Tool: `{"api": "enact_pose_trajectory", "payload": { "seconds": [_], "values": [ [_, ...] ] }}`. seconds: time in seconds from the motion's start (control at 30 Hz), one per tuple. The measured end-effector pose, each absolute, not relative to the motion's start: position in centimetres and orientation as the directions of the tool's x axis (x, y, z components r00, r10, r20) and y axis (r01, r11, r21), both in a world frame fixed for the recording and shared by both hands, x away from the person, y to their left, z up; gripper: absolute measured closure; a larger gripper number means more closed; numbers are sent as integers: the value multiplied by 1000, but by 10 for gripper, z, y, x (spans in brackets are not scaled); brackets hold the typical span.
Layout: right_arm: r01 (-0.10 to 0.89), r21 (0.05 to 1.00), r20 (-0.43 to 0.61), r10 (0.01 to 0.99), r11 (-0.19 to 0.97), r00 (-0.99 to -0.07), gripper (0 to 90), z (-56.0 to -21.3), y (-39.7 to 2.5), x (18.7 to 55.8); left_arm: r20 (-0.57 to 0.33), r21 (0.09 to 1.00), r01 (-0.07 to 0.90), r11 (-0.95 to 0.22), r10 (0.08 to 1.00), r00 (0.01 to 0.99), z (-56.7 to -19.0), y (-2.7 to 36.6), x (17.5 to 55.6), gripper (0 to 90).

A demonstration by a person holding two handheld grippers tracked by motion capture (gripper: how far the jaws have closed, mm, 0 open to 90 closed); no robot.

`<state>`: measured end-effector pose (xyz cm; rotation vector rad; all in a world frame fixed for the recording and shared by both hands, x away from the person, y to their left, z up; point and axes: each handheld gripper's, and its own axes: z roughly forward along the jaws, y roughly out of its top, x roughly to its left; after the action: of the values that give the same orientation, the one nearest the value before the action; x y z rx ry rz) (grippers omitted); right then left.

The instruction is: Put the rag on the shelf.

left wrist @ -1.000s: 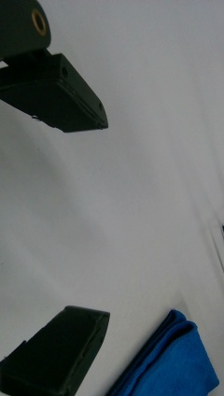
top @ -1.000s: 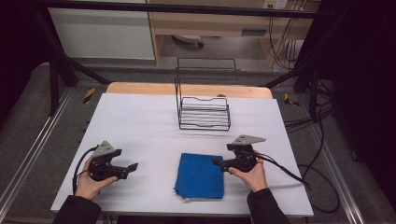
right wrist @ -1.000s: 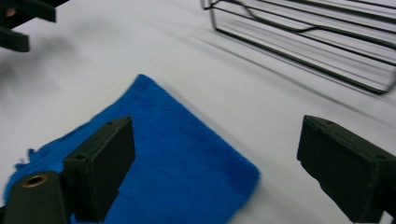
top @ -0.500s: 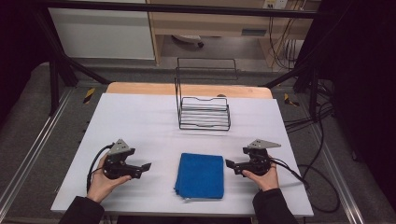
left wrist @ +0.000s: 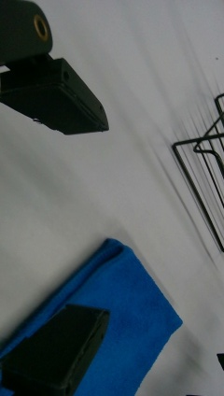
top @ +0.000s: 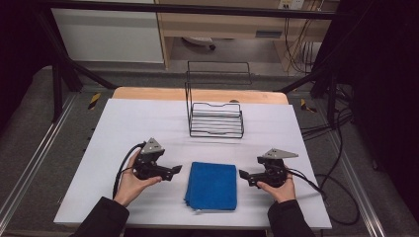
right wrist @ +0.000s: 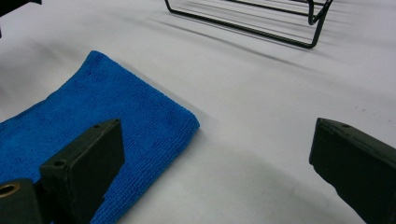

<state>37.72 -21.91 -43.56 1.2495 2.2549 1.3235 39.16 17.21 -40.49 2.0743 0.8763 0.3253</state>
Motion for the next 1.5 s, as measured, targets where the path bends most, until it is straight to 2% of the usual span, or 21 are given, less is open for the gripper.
{"api": "enact_pose_trajectory", "payload": {
  "seconds": [0.4,0.5,0.53,0.57,0.6,0.63,0.67,0.7,0.77,0.83,0.97,1.23,1.5],
  "values": [
    [555,802,204,771,222,-603,45,-435,-219,376,-88,757,503,-418,696,712,-408,126,408,185],
    [560,797,208,768,226,-605,56,-436,-218,376,-86,737,520,-431,704,705,-416,119,413,278],
    [560,797,208,768,226,-605,56,-436,-218,376,-89,735,525,-430,707,702,-418,118,414,278],
    [562,796,209,768,226,-605,59,-436,-218,377,-94,728,534,-431,708,700,-420,117,415,331],
    [562,796,209,768,226,-605,59,-436,-218,377,-101,724,540,-429,709,698,-422,116,416,331],
    [561,797,209,768,225,-605,64,-437,-218,377,-113,719,550,-425,710,696,-424,115,417,382],
    [561,797,209,768,225,-605,64,-437,-218,377,-119,712,559,-425,711,693,-425,115,419,382],
    [567,793,215,767,224,-604,68,-437,-217,377,-135,697,576,-427,711,690,-429,114,421,437],
    [567,792,215,767,226,-605,70,-437,-217,377,-137,688,583,-432,711,689,-432,113,421,457],
    [571,789,222,762,226,-608,77,-437,-217,377,-125,682,578,-448,707,696,-435,110,420,548],
    [569,790,222,760,227,-611,81,-437,-217,377,-119,672,584,-456,711,693,-439,107,419,617],
    [574,787,228,758,227,-611,92,-437,-216,378,-122,662,585,-470,702,702,-443,102,418,695],
    [575,787,228,761,223,-607,126,-437,-216,378,-130,656,589,-472,698,704,-444,101,418,733]
  ]
}}
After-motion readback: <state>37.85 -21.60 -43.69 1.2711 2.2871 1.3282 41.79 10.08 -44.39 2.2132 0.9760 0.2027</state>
